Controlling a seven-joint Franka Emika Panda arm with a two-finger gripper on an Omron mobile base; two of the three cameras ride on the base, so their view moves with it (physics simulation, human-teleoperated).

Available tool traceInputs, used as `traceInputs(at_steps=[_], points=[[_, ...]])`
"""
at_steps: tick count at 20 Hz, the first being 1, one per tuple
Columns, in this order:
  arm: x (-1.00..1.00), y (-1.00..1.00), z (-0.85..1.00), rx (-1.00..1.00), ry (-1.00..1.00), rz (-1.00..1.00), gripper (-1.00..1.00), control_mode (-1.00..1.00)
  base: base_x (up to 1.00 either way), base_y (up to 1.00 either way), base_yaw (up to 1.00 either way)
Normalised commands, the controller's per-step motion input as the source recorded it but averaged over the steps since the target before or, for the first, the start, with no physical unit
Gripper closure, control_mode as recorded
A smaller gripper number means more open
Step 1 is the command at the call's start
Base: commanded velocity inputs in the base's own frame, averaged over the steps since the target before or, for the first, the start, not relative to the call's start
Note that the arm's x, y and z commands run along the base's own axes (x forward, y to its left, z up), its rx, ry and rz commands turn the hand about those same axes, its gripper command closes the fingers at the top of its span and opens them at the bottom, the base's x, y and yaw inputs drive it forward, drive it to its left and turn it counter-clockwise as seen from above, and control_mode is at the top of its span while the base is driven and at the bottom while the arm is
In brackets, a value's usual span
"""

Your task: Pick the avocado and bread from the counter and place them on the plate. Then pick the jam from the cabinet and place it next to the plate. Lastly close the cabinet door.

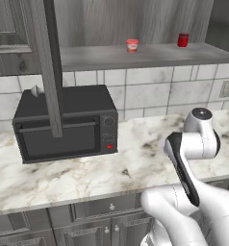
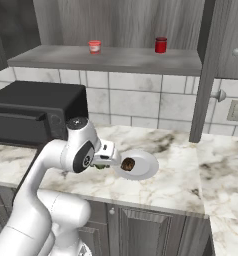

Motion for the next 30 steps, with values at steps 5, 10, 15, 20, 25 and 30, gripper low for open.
traceInputs(at_steps=[5,10,15,20,25,30], points=[[0.15,-0.47,0.11,0.0,0.03,-0.04,1.0,-1.0,0.0,0.0,0.0],[0.23,-0.45,0.04,0.0,0.04,-0.01,1.0,-1.0,0.0,0.0,0.0],[0.26,-0.34,0.0,0.03,0.01,0.0,1.0,-1.0,0.0,0.0,0.0],[0.33,-0.19,-0.03,0.06,0.0,0.0,1.0,-1.0,0.0,0.0,0.0],[0.4,-0.07,-0.11,0.07,0.01,0.0,1.0,-1.0,0.0,0.0,0.0],[0.37,-0.08,-0.17,0.01,0.03,0.0,1.0,-1.0,0.0,0.0,0.0]])
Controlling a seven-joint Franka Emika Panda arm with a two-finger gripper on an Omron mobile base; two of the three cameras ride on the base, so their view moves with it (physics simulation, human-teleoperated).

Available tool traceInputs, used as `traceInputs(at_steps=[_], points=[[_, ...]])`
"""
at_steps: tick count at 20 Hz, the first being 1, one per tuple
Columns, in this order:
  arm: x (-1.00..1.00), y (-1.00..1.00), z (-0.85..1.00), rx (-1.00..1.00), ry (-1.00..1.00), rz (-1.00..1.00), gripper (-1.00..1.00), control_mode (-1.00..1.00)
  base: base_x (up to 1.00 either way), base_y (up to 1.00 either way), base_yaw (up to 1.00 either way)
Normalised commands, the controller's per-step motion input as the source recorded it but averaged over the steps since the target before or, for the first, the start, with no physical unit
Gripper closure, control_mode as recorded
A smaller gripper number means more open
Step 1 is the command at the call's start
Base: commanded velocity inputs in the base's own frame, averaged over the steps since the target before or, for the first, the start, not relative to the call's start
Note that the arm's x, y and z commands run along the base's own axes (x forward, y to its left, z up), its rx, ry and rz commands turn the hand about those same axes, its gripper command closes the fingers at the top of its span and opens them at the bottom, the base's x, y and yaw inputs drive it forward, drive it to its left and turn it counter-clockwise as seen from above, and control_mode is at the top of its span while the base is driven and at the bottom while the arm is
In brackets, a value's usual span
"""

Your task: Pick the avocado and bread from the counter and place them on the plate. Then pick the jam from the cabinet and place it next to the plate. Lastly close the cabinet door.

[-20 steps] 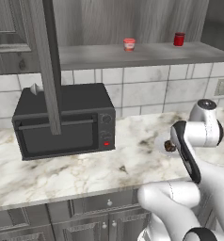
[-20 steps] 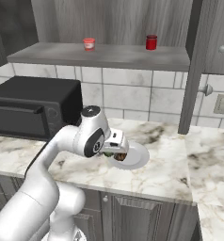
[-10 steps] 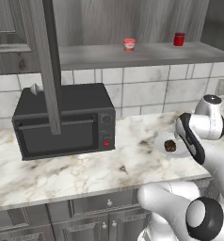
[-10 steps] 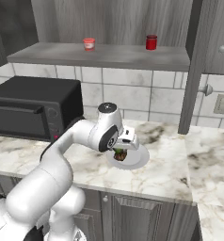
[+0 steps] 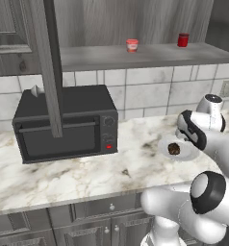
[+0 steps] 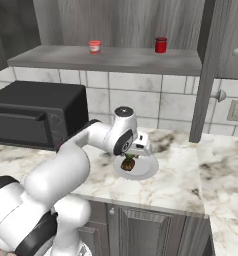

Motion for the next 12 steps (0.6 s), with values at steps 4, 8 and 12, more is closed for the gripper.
traceInputs(at_steps=[4,8,12], points=[[0.28,-0.19,-0.21,0.0,0.09,0.0,1.0,-1.0,0.0,0.0,0.0],[0.19,-0.23,-0.23,0.0,0.08,0.0,1.0,-1.0,0.0,0.0,0.0],[0.17,-0.24,-0.27,0.04,0.09,0.0,1.0,-1.0,0.0,0.0,0.0]])
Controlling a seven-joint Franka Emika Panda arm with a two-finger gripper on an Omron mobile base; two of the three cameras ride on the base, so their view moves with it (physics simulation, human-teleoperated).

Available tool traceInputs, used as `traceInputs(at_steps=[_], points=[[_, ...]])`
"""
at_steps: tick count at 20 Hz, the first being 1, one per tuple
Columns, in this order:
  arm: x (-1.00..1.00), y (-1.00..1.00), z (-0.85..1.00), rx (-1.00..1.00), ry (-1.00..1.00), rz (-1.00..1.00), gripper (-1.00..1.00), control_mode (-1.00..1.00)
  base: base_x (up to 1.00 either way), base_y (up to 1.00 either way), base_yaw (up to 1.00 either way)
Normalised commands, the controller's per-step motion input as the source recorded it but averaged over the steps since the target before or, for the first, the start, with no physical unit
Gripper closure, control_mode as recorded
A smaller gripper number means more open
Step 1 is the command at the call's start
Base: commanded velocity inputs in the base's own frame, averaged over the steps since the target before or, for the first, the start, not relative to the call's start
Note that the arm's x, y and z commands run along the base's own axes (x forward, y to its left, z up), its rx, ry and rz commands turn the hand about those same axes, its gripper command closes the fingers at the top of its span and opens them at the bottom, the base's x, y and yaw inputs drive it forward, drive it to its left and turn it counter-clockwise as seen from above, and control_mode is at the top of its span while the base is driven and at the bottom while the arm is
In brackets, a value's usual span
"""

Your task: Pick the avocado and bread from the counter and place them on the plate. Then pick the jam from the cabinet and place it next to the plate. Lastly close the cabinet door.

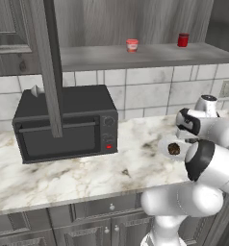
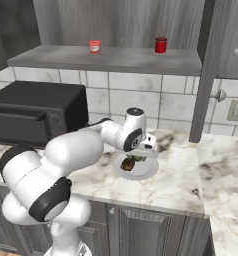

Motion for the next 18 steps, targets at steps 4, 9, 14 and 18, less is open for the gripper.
traceInputs(at_steps=[4,9,14,18], points=[[0.22,-0.11,-0.23,0.01,0.0,0.0,1.0,-1.0,0.0,0.0,0.0],[0.25,-0.07,-0.22,0.0,0.0,0.0,1.0,-1.0,0.0,0.0,0.0],[0.23,-0.05,-0.23,0.0,0.0,0.0,1.0,-1.0,0.0,0.0,0.0],[0.2,-0.06,-0.26,0.01,0.0,0.0,1.0,-1.0,0.0,0.0,0.0]])
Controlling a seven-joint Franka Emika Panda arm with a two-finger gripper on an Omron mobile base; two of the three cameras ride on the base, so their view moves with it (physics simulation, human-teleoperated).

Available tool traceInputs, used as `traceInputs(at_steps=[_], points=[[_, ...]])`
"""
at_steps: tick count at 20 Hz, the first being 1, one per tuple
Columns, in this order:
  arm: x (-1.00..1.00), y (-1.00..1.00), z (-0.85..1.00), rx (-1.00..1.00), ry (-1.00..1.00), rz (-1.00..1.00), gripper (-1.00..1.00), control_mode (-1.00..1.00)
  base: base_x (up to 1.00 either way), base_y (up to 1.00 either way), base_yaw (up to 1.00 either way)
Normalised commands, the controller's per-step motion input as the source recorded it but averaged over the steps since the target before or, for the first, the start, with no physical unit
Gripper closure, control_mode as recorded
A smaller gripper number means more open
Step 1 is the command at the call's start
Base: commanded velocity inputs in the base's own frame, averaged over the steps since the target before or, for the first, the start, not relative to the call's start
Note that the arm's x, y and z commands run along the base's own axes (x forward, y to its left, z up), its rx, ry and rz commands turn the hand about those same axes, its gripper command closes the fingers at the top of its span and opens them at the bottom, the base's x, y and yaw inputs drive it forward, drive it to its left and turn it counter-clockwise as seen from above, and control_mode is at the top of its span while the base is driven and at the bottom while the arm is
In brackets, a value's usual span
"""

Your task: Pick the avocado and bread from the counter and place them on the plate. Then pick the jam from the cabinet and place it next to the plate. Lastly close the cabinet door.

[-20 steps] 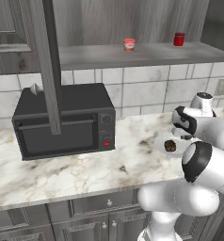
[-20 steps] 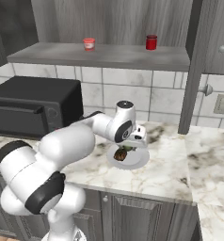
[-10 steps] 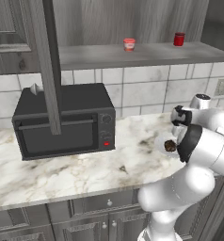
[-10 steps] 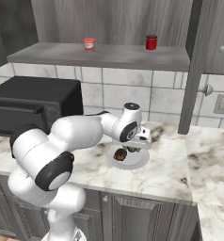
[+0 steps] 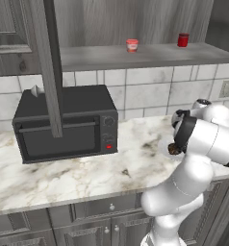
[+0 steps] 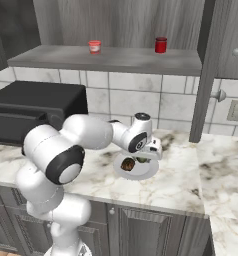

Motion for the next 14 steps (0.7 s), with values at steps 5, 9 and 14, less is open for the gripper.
traceInputs(at_steps=[5,9,14], points=[[0.12,-0.05,-0.23,0.0,0.0,0.0,1.0,-1.0,0.0,0.0,0.0],[0.02,-0.05,-0.21,0.0,0.0,-0.02,1.0,-1.0,0.0,0.0,0.0],[0.0,-0.02,-0.21,0.0,0.0,-0.03,1.0,-1.0,0.0,0.0,0.0]])
